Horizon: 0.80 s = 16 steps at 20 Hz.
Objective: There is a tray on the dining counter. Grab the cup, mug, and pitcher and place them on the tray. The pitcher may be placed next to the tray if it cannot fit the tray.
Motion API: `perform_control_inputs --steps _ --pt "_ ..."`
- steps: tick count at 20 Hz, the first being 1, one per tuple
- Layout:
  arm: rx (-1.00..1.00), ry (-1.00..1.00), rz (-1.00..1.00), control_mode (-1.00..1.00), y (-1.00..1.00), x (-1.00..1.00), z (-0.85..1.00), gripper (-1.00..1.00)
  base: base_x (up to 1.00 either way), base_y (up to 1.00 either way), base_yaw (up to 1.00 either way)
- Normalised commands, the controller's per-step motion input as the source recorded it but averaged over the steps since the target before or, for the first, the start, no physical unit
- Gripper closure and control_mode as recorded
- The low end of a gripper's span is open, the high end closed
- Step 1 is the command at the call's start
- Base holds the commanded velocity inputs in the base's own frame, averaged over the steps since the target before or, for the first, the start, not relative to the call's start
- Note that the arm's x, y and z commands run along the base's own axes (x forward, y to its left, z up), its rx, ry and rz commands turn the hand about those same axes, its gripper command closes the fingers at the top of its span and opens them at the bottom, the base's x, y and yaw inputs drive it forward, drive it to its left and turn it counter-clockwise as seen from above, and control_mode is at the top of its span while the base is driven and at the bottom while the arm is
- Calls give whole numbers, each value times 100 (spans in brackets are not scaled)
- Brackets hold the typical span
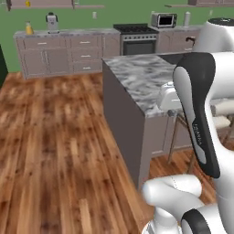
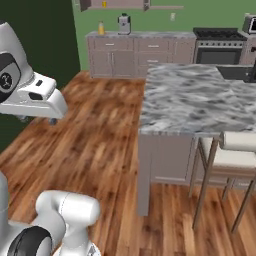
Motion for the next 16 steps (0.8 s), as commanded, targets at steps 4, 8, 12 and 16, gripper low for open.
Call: perform_control_inputs --steps 4,8,12,16 --pt "0 0 0 100 0 0 0 -100 1 100 0" --pt "0 0 0 100 0 0 0 -100 27 100 0" --pt "0 0 0 100 0 0 0 -100 82 100 -1" --pt "0 0 0 100 0 0 0 -100 100 95 -8"
